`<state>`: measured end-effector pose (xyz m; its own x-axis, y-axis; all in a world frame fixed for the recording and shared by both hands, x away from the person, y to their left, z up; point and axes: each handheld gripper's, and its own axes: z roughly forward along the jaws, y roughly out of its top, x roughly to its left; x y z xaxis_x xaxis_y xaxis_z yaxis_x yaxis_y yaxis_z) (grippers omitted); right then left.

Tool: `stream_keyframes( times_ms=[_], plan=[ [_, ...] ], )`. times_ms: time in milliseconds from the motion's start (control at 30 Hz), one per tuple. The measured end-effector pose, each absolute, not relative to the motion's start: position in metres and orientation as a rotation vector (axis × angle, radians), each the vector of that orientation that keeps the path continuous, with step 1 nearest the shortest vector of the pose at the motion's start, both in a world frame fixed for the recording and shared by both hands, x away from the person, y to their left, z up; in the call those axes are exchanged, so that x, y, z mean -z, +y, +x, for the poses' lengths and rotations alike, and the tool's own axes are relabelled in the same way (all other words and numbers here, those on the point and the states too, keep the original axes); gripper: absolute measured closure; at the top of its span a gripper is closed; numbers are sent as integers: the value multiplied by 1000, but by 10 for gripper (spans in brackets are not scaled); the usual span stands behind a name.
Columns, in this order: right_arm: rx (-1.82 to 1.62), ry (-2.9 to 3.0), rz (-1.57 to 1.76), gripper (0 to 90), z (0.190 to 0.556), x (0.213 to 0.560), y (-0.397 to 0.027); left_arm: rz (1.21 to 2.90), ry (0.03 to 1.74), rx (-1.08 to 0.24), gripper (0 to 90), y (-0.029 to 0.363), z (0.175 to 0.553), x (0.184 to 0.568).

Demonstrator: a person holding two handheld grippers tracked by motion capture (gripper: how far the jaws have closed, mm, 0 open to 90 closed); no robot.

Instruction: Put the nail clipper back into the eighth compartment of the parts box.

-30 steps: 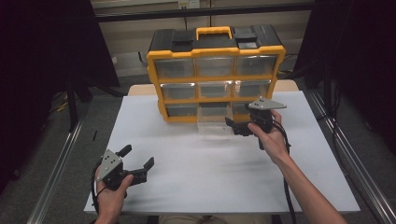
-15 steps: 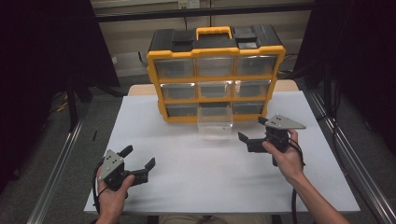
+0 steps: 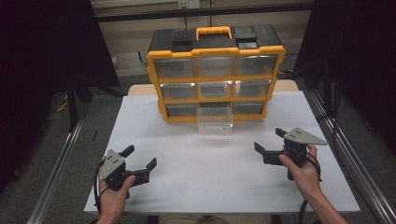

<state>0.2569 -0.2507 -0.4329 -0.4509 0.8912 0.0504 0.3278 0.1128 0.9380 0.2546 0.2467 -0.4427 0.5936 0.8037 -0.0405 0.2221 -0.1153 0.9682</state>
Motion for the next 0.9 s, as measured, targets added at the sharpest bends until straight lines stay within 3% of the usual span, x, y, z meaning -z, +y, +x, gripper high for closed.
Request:
stream_keyframes(
  times_ms=[900],
  plan=[
    [-1275, 1804, 1233, 16, 208, 451, -294, 1645, 876, -624, 43, 250, 254, 443]
  ],
)
